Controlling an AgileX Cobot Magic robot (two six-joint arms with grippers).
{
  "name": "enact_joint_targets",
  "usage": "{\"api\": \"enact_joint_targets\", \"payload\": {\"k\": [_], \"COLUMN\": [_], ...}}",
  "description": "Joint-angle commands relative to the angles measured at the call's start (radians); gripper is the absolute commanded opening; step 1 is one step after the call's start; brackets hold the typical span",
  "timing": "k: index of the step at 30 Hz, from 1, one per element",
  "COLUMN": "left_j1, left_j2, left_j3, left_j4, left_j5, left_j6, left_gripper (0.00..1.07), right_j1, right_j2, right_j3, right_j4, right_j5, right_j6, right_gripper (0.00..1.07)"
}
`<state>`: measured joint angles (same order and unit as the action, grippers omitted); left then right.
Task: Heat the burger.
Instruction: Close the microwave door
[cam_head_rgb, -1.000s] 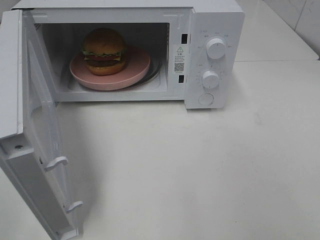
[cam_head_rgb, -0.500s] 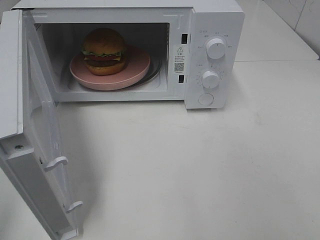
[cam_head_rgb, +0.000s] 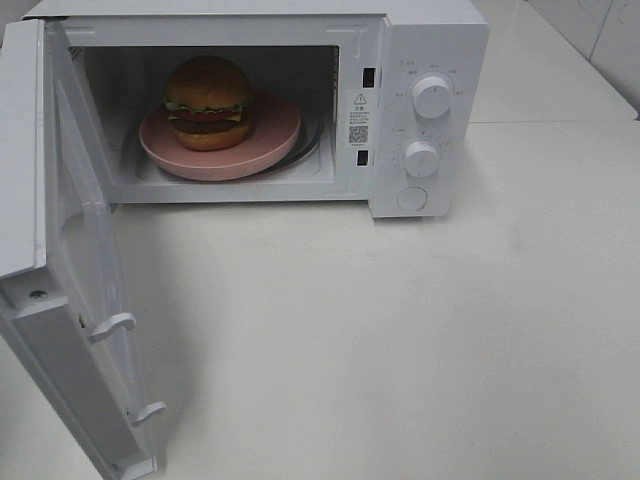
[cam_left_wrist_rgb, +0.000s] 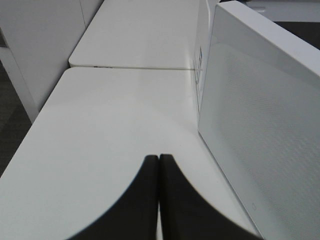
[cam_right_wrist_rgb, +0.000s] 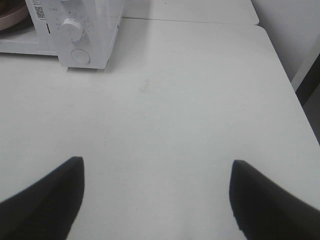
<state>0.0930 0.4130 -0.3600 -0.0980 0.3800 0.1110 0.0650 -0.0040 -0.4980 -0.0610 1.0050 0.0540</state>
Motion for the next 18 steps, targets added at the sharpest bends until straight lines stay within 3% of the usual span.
{"api": "enact_joint_targets", "payload": {"k": [1,5,14,16,17,18], "left_j1": [-0.002,-0.002,-0.002,-0.002,-0.002,-0.002], "left_j2": [0.049,0.141,0.371,0.481,0.481,0.545], "left_j3": [0.064,0.121,0.133,0.133,0.133,0.133], "left_j4": [-0.028,-0.029,0.034,0.138,0.138,0.237], "left_j5": [-0.195,-0.459,-0.736,-0.822,-0.822,-0.877], "left_j6": [0.007,-0.005,-0.014,-0.069,-0.069,-0.136], "left_gripper": [0.0,0.0,0.0,0.0,0.0,0.0], "right_j1": [-0.003,-0.003,-0.003,-0.003,-0.003,-0.003], "right_j2": [-0.026,-0.026,-0.026,-0.026,-0.026,-0.026], "right_j3": [0.0,0.0,0.0,0.0,0.0,0.0], "right_j4": [0.003,0.003,0.003,0.003,0.003,0.003], "right_j5": [-0.01,-0.01,-0.01,-0.01,-0.01,-0.01], "right_j6": [-0.007,-0.007,-0.007,-0.007,-0.007,-0.007], "right_gripper": [0.76,0.76,0.76,0.76,0.76,0.76]}}
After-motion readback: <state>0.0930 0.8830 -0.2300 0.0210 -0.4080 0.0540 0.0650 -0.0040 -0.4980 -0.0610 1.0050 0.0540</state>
